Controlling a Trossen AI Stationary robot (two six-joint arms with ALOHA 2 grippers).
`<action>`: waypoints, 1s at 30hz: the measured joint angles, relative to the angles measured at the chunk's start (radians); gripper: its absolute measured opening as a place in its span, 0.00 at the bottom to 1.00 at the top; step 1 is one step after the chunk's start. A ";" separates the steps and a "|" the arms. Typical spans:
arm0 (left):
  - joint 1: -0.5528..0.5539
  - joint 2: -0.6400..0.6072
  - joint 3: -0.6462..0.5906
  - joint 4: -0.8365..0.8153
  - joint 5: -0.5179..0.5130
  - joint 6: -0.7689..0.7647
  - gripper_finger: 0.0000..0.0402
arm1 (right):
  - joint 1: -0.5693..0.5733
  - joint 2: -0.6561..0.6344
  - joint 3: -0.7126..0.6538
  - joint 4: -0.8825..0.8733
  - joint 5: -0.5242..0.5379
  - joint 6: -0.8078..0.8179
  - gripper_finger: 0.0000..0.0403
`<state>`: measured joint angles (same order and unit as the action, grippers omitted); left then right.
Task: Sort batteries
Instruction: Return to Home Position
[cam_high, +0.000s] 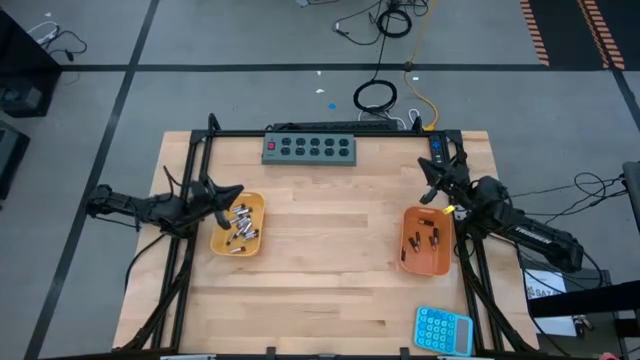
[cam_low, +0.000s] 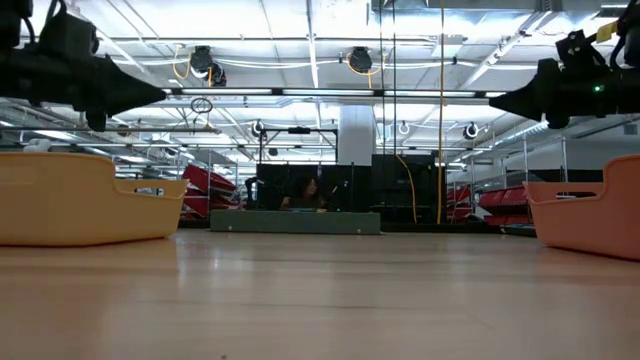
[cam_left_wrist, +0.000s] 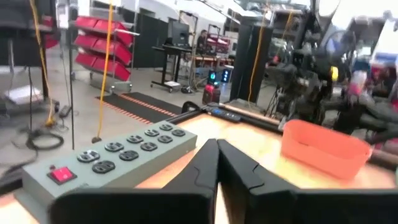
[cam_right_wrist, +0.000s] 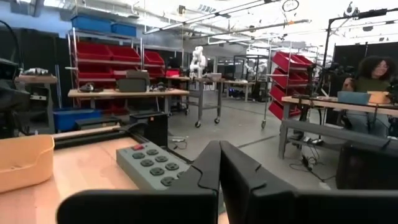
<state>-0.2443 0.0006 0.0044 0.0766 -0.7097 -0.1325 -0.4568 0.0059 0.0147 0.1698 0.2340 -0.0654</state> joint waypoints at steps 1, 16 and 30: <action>0.000 0.001 0.000 -0.010 0.000 0.025 0.04 | 0.000 0.000 0.000 -0.005 0.000 -0.005 0.00; 0.000 0.011 0.000 -0.010 -0.001 0.063 0.04 | 0.000 0.000 0.000 -0.041 0.001 -0.156 0.00; 0.000 0.012 0.000 -0.010 -0.001 0.062 0.04 | 0.000 0.000 0.000 -0.041 0.000 -0.156 0.00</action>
<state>-0.2443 0.0124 0.0048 0.0666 -0.7105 -0.0704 -0.4564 0.0063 0.0147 0.1291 0.2344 -0.2218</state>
